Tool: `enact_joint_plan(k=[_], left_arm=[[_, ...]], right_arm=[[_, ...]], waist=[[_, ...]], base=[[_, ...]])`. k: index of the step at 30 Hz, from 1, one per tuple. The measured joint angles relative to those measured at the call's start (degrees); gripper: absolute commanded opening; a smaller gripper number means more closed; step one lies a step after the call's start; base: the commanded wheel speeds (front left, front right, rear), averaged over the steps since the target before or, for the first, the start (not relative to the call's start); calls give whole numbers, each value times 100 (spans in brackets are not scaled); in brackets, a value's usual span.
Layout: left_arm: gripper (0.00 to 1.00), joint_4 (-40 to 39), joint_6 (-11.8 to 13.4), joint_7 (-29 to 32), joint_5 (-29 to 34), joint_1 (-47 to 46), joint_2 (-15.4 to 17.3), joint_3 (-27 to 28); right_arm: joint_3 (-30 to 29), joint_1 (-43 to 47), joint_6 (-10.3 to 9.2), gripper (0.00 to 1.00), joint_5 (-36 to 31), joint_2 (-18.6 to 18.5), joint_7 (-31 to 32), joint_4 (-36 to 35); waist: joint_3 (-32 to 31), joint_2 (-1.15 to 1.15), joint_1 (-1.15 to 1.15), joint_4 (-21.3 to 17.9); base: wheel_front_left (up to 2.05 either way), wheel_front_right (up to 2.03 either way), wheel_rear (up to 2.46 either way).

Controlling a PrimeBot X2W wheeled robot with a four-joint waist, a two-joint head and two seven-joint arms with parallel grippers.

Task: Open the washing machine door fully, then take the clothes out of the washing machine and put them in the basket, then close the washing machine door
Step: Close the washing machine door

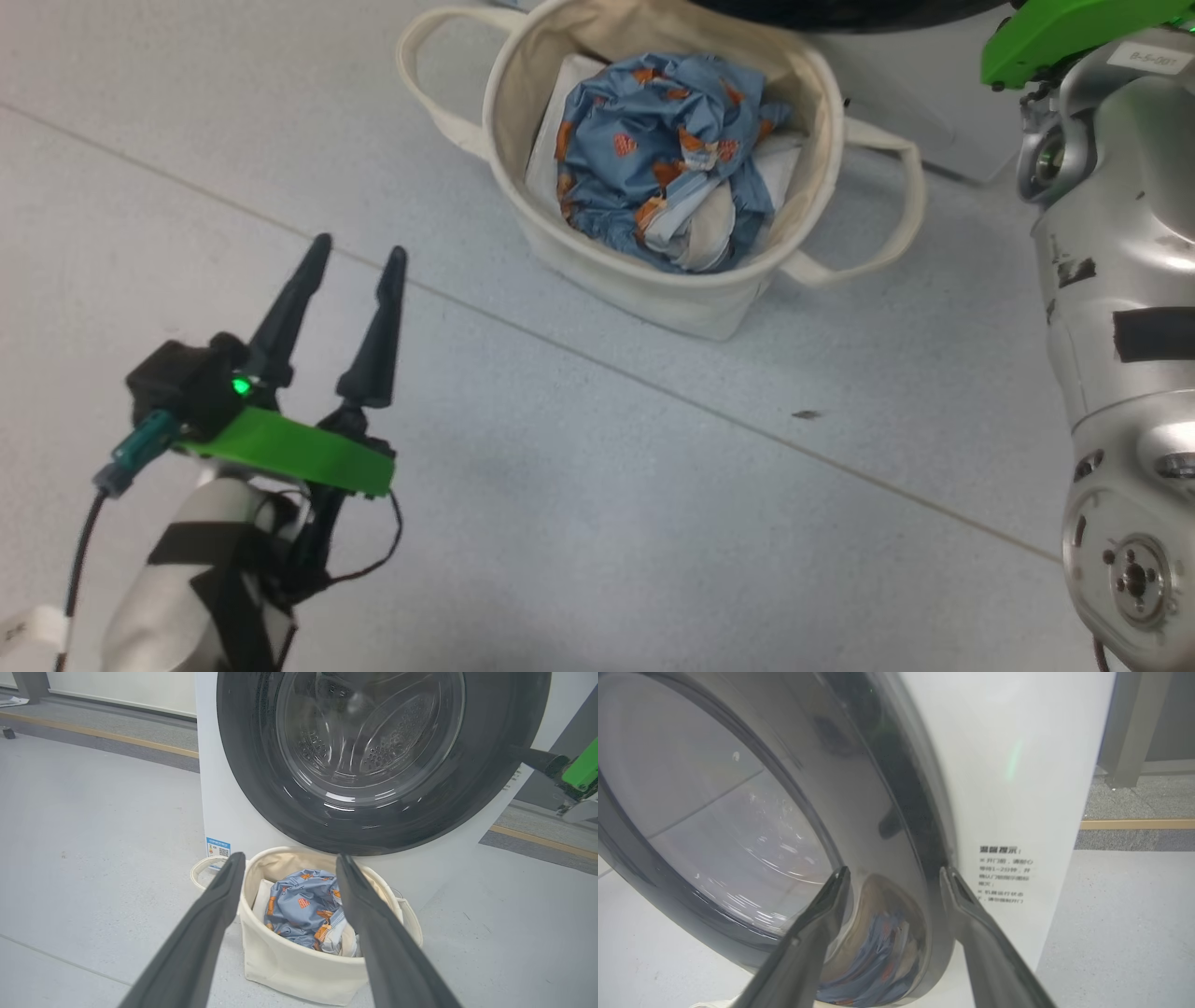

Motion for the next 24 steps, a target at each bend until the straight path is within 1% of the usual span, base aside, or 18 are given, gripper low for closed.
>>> enact_joint_plan(k=[4, 7, 11, 14, 17, 20, 23, 24], left_arm=[[100, 101, 0, 0, 4, 50, 289, 132], [100, 302, 0, -1, -196, 157, 494, 359], [100, 598, 0, 0, -334, 388, 909, 489], [100, 642, 0, 0, -455, 524, 1133, 581], [100, 703, 0, 0, -470, 674, 1349, 832], [100, 657, 0, 0, -453, 971, 1627, 814], [100, 594, 0, 0, -712, 1253, 1655, 827], [100, 525, 0, 0, -740, 1357, 1708, 806]], right_arm=[[469, 187, -1, 100, 335, -63, -1, -154], [833, 647, -1, 100, 609, -43, -1, -388], [1215, 1307, -1, 100, 877, -44, -1, -697], [1413, 1694, -1, 100, 1084, -43, -1, -954], [1596, 2104, -1, 100, 1224, -49, -1, -1221], [1744, 2557, -1, 100, 1321, -74, -1, -1451], [1752, 3002, -1, 100, 1454, -182, -1, -1720], [1738, 3143, -1, 100, 1484, -218, -1, -1824]], waist=[[-287, 0, 0, -96], [-553, 0, 0, -207], [-940, 0, 0, -421], [-1247, 0, -1, -610], [-1551, 0, -1, -821], [-1822, 0, -1, -1078], [-2094, 0, -1, -1306], [-2180, 0, -1, -1382]], base=[[0, 0, 0], [0, 0, 0], [0, 0, 0], [0, 0, 0], [0, 0, 0], [0, 0, 0], [0, 0, 0], [0, 0, 0]])
